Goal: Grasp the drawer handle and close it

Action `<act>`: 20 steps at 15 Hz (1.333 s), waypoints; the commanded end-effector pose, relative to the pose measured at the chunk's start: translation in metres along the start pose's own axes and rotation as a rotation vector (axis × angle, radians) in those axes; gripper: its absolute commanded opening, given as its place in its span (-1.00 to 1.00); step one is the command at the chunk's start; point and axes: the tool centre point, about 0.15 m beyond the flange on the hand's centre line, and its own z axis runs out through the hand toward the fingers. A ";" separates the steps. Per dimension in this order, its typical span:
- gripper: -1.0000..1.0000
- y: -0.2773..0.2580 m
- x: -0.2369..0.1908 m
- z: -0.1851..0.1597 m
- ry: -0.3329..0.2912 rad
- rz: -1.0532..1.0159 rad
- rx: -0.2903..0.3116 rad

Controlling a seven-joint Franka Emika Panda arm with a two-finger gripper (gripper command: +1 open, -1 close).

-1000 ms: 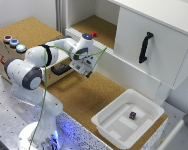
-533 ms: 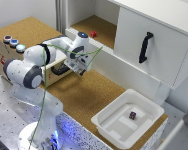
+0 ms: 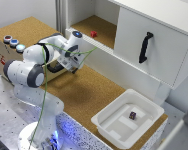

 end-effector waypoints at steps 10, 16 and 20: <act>-1.00 -0.071 -0.004 -0.016 0.090 -0.017 -0.123; 1.00 -0.044 -0.015 -0.064 0.107 0.061 -0.245; 1.00 0.000 -0.021 -0.073 0.047 0.113 -0.256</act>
